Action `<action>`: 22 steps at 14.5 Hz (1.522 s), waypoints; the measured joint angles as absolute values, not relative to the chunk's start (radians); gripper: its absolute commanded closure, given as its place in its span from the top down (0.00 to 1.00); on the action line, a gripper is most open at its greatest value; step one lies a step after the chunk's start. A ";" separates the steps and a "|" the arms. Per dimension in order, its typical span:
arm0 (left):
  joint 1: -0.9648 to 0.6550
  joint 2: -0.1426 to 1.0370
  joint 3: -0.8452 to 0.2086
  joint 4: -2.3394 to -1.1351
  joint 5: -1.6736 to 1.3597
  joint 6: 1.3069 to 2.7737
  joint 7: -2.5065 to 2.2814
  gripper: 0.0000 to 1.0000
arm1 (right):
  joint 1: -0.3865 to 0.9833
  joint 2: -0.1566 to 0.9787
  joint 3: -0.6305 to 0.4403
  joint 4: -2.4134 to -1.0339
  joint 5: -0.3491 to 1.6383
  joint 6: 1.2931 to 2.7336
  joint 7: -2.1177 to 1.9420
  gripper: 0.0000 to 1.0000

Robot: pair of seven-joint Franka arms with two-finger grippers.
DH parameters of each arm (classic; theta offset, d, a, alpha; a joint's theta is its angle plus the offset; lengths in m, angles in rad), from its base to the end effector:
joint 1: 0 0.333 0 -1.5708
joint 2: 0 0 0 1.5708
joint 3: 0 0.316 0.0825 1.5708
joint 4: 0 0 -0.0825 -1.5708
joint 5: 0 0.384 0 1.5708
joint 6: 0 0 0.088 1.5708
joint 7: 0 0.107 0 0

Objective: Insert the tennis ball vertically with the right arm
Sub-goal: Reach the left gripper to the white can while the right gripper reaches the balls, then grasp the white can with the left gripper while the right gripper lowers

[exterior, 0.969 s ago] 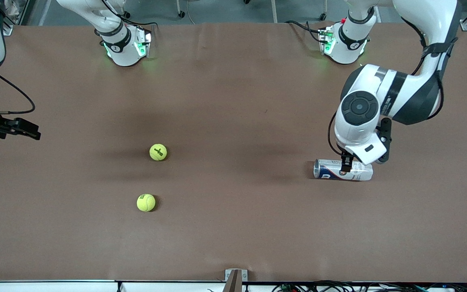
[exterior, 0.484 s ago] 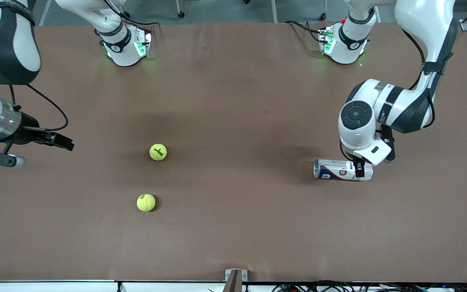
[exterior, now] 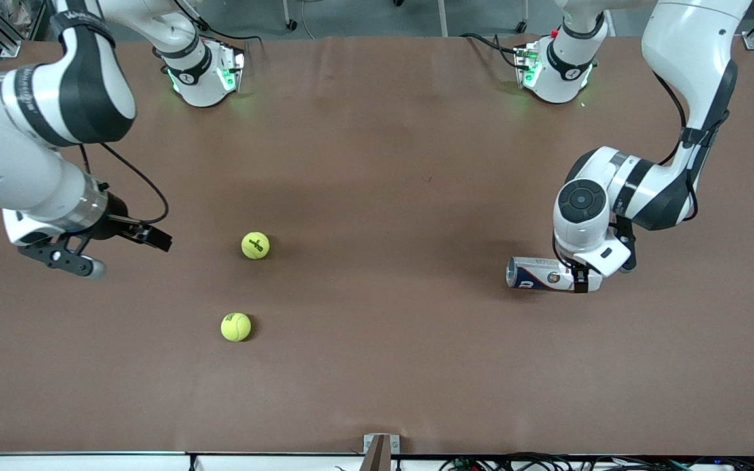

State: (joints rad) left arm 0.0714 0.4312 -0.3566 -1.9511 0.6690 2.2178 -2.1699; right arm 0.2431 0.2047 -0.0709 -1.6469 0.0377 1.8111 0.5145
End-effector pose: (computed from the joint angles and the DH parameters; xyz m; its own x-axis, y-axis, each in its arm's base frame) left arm 0.5902 -0.1438 0.2612 0.0934 0.9277 0.3615 0.9929 -0.1138 0.0355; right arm 0.6101 0.1125 0.4883 0.9381 -0.3433 -0.0456 -0.3437 -0.9391 0.0007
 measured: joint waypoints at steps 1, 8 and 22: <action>0.077 0.439 -0.357 -1.952 0.684 2.236 -2.170 1.00 | 0.257 0.209 -0.071 -1.649 0.038 1.815 0.531 1.00; 0.097 0.489 -0.356 -1.957 0.728 2.307 -2.170 1.00 | 0.310 0.219 -0.071 -1.783 0.038 1.947 0.604 1.00; 0.128 0.526 -0.350 -1.981 0.756 2.350 -2.170 1.00 | 0.383 0.209 -0.071 -2.035 0.039 2.281 0.687 1.00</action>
